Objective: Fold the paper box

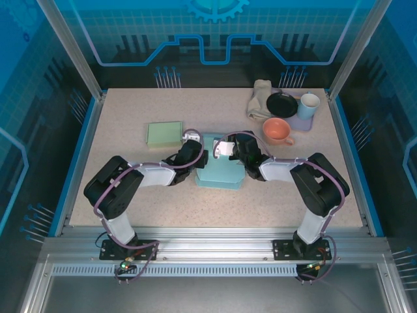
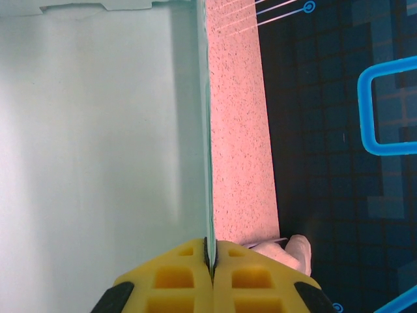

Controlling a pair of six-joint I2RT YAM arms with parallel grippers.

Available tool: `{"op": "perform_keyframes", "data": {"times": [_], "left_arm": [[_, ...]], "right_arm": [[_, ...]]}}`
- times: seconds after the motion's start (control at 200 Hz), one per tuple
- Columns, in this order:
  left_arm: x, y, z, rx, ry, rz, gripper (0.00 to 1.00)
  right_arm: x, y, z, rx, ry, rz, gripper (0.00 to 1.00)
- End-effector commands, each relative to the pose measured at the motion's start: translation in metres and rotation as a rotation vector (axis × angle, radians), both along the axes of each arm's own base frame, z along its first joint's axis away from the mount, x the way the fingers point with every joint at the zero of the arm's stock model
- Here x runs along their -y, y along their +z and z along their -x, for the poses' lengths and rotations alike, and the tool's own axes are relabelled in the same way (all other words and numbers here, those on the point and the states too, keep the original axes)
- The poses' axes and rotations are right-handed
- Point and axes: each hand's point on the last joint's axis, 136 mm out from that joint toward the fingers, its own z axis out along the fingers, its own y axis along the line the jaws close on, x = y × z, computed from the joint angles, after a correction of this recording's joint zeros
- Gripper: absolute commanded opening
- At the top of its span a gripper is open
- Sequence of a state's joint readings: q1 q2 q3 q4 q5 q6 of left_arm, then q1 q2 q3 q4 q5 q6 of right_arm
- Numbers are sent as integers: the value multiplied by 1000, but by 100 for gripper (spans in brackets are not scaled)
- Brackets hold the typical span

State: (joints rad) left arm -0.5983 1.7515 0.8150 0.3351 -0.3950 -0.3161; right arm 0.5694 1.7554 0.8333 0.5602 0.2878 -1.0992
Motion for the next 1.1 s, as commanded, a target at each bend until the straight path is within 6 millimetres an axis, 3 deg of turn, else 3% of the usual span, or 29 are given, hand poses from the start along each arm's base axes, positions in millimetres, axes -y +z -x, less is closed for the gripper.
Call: {"op": "perform_keyframes", "data": {"times": [0.0,0.12,0.26,0.365,0.635,0.655,0.815,0.925,1.035,1.095], "left_arm": [[-2,10,-5,24,14,14,53],[-2,1,-12,18,21,-21,47],[-6,-4,-16,21,58,-37,27],[-14,-3,-17,34,101,-71,17],[-24,-5,-14,63,157,-145,15],[-25,-6,-14,62,159,-148,15],[-28,-7,-13,76,167,-156,15],[-29,-6,-13,88,170,-160,15],[-31,-4,-12,109,177,-147,15],[-32,-4,-11,122,178,-135,15]], "right_arm": [[3,-15,1,-47,-10,16,0],[1,-15,2,-52,-1,16,0],[0,-15,2,-53,-1,12,0],[-4,-11,3,-67,10,-12,8],[-12,2,18,-151,42,-104,21],[-16,13,14,-137,49,-121,22],[-17,33,20,-152,62,-196,24],[-13,60,24,-176,37,-333,25],[6,99,20,-160,-84,-564,28],[23,105,17,-198,-219,-697,29]]}}
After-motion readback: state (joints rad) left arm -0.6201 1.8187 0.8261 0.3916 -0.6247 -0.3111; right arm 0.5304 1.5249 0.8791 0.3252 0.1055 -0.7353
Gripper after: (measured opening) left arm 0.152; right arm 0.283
